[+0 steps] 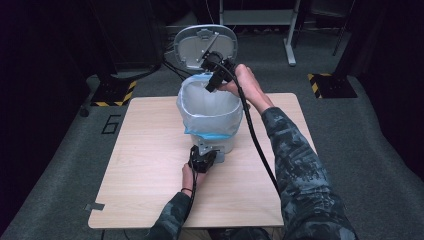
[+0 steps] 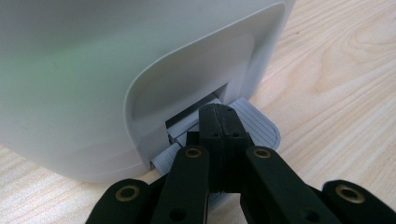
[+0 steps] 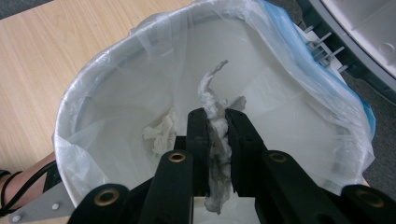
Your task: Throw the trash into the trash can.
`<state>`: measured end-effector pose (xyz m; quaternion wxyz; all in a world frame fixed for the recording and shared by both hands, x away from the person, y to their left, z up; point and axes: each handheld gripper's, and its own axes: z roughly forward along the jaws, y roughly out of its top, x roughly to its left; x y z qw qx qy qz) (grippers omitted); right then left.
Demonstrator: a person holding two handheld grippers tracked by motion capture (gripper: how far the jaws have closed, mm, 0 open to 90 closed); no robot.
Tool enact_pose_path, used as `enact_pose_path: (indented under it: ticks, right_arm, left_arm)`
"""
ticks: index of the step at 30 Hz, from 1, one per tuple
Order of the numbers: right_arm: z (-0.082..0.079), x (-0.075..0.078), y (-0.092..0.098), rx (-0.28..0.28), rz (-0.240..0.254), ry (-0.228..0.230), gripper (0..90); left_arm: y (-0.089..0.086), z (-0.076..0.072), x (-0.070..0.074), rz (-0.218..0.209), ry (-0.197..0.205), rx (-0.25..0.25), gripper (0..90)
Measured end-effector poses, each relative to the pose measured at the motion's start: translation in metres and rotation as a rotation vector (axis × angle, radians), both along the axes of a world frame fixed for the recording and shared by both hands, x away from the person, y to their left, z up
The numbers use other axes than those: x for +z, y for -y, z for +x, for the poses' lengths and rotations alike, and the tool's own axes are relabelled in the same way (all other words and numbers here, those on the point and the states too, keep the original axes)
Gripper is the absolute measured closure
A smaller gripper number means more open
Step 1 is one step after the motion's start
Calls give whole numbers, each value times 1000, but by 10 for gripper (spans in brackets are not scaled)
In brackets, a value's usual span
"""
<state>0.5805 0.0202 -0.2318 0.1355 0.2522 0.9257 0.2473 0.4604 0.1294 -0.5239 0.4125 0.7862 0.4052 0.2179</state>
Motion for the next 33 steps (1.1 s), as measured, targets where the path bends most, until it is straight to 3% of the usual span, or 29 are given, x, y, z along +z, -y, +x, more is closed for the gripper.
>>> enact_pose_path:
  ticks: [3, 4, 17, 18, 20, 22, 26, 33]
  right_arm:
    - [3, -2, -3, 24, -15, 12, 804]
    - [1, -2, -5, 4, -19, -8, 804]
    - [8, -8, -10, -4, -31, -30, 795]
    - [8, -8, -10, 4, -23, -37, 732]
    - [7, -8, -10, -14, -3, -28, 321]
    - [6, -7, -8, -19, 7, -35, 140]
    - [-1, -5, 0, 6, 44, -24, 30]
    - [-18, 1, 29, -12, 108, 21, 1]
  left_arm:
    - [0, 0, 0, 0, -1, 0, 900]
    - [0, 0, 0, 0, 0, 0, 900]
    - [0, 0, 0, -1, 0, 0, 900]
    - [0, 0, 0, -1, 0, -1, 900]
    - [0, 0, 0, -1, -1, -1, 900]
    - [0, 0, 0, -1, 0, 0, 900]
    - [0, 0, 0, -3, -5, 0, 900]
    - [0, 0, 0, -5, -6, 0, 900]
